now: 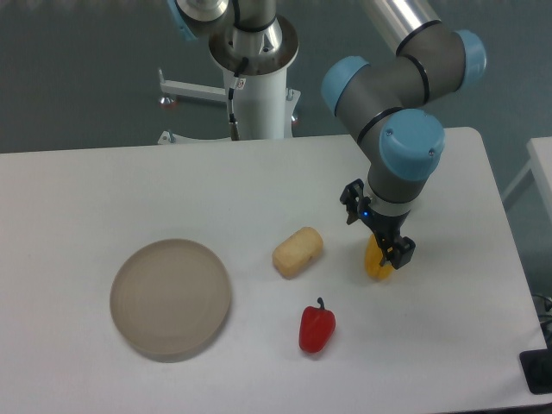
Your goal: Place the red pepper on the table
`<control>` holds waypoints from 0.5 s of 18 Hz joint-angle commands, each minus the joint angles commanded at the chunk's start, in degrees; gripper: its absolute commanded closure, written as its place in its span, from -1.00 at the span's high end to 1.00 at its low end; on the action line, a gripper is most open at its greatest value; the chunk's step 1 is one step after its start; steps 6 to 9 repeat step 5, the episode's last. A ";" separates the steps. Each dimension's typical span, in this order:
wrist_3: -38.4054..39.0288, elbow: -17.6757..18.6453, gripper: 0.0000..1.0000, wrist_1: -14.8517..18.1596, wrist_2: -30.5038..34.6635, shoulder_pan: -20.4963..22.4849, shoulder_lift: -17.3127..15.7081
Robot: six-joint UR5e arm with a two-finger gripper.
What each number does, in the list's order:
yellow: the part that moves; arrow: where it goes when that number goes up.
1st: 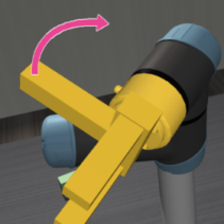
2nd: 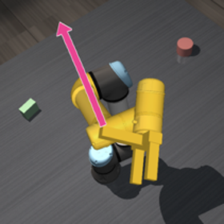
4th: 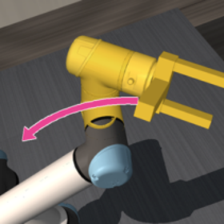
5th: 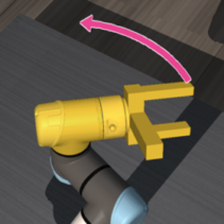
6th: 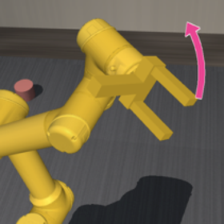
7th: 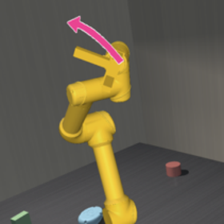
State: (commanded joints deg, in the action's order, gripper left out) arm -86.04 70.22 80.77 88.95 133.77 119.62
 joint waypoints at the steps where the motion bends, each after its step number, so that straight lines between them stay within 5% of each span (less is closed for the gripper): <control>1: -0.26 0.17 1.00 0.00 0.00 0.09 -0.09; 9: -1.15 0.53 1.00 0.00 -0.62 0.44 -0.35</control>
